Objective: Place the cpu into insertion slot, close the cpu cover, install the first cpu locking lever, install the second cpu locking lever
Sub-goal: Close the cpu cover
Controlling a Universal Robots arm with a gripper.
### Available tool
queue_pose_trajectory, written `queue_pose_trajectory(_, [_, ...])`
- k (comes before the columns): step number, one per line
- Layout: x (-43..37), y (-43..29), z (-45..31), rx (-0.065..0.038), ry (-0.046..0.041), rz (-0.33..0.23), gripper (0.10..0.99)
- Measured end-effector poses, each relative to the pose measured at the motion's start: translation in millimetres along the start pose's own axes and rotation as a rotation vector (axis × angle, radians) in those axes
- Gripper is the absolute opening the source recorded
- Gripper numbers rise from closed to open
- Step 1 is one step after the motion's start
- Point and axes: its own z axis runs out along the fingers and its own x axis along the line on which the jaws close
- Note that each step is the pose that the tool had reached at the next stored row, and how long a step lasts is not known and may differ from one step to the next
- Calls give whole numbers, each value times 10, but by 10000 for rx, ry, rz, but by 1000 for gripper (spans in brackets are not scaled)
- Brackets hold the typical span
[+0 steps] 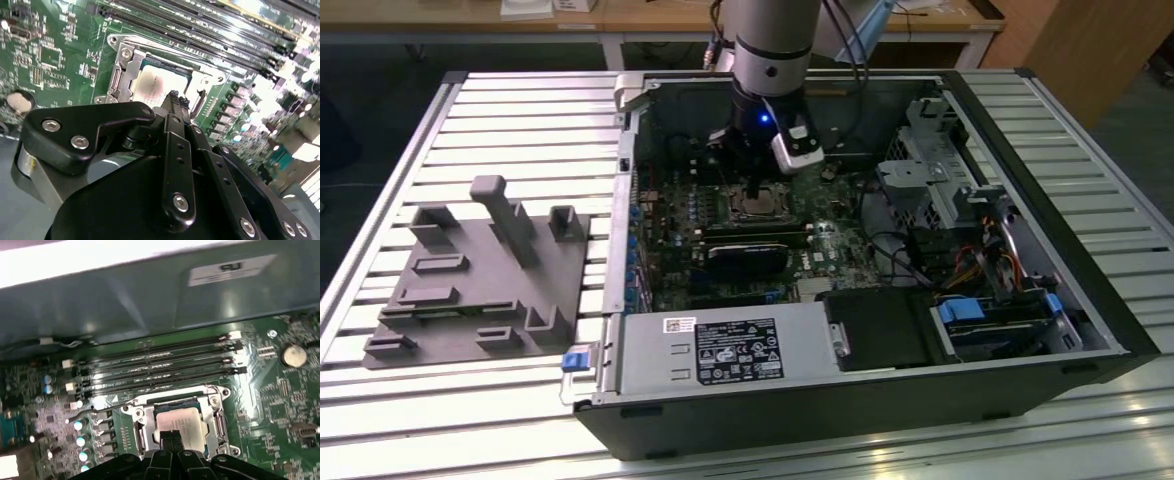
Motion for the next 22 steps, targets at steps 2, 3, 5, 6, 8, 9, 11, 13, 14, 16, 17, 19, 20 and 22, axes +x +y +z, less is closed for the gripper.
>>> queue_pose_trajectory(2, [-1,0,7,8,-5,-305,106])
queue_pose_trajectory(3, [0,-1,9,10,-20,-395,106])
queue_pose_trajectory(5, [3,-3,12,1,-93,-500,106])
queue_pose_trajectory(6, [9,-7,13,-5,-127,-525,106])
queue_pose_trajectory(8, [22,-12,13,-7,-149,-572,106])
queue_pose_trajectory(9, [28,-13,13,-7,-155,-586,106])
queue_pose_trajectory(11, [34,-17,14,-10,-164,-595,106])
queue_pose_trajectory(13, [39,-23,19,-11,-182,-596,106])
queue_pose_trajectory(14, [40,-26,23,-14,-192,-589,106])
queue_pose_trajectory(16, [41,-30,31,-14,-197,-502,106])
queue_pose_trajectory(17, [44,-31,35,-15,-198,-464,106])
queue_pose_trajectory(19, [61,-35,41,-14,-199,-455,106])
queue_pose_trajectory(20, [73,-37,45,-14,-199,-456,106])
queue_pose_trajectory(22, [96,-41,53,-15,-199,-456,106])
